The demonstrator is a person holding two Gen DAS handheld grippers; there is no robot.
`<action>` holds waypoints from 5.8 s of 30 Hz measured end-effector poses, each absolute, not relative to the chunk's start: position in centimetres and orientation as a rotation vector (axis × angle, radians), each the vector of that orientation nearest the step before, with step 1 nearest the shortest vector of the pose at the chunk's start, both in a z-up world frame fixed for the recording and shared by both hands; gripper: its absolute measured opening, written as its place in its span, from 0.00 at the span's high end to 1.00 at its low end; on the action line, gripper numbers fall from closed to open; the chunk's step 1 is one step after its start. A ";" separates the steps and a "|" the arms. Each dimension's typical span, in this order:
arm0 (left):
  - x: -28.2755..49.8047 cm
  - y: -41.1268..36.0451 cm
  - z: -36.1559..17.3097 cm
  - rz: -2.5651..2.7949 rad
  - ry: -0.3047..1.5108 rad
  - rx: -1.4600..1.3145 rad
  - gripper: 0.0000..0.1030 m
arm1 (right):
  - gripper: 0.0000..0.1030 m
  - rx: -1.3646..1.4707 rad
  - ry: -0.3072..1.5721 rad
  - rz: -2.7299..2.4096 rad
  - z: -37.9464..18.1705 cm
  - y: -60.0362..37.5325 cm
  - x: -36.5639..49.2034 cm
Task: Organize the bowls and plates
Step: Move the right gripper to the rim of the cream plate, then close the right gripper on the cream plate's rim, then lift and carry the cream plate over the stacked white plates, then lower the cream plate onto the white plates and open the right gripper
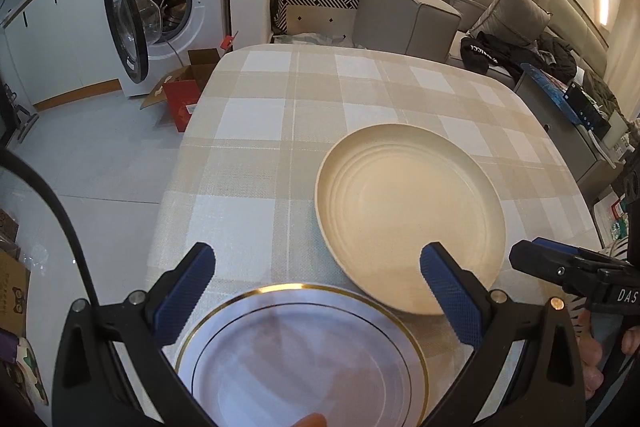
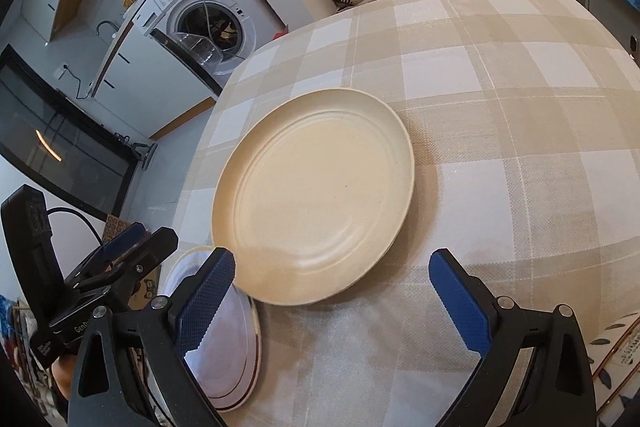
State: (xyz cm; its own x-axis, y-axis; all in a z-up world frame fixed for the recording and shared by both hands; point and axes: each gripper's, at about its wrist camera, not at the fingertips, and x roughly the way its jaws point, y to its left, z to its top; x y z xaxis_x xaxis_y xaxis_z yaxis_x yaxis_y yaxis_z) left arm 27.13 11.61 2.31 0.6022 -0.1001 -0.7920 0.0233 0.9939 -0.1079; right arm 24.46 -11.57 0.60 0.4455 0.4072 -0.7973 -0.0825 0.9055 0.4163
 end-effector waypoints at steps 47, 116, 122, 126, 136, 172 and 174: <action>31.3 10.8 -0.9 -0.098 0.991 -0.022 0.94 | 0.86 0.204 1.023 0.210 -2.3 -11.5 27.2; 13.5 19.1 -0.3 0.138 0.941 -0.101 0.93 | 0.86 -0.029 1.003 0.556 -1.8 -1.2 15.4; 13.5 19.2 -1.0 0.130 0.963 -0.106 0.93 | 0.86 -0.043 1.016 0.551 -2.1 -1.0 15.7; 13.7 19.2 -1.4 0.127 0.976 -0.104 0.93 | 0.86 -0.044 1.026 0.542 -2.4 -1.0 15.9; 14.2 19.4 -2.0 0.118 0.996 -0.109 0.92 | 0.85 -0.039 1.040 0.543 -2.7 -1.0 16.3; 8.2 18.7 1.4 0.150 0.800 -0.128 0.09 | 0.04 -0.047 0.788 0.650 1.8 -5.6 12.0; 7.5 17.9 1.9 0.143 0.764 -0.119 0.01 | 0.01 -0.038 0.756 0.662 2.1 -6.1 11.1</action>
State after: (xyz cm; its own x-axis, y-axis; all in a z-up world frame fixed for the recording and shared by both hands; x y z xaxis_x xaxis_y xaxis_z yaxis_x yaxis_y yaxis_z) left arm 7.49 17.88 1.87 0.7130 0.0856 -0.6959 -0.1723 0.9835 -0.0556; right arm 11.12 -6.12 2.09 0.5361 0.5432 -0.6462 -0.5693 0.7978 0.1984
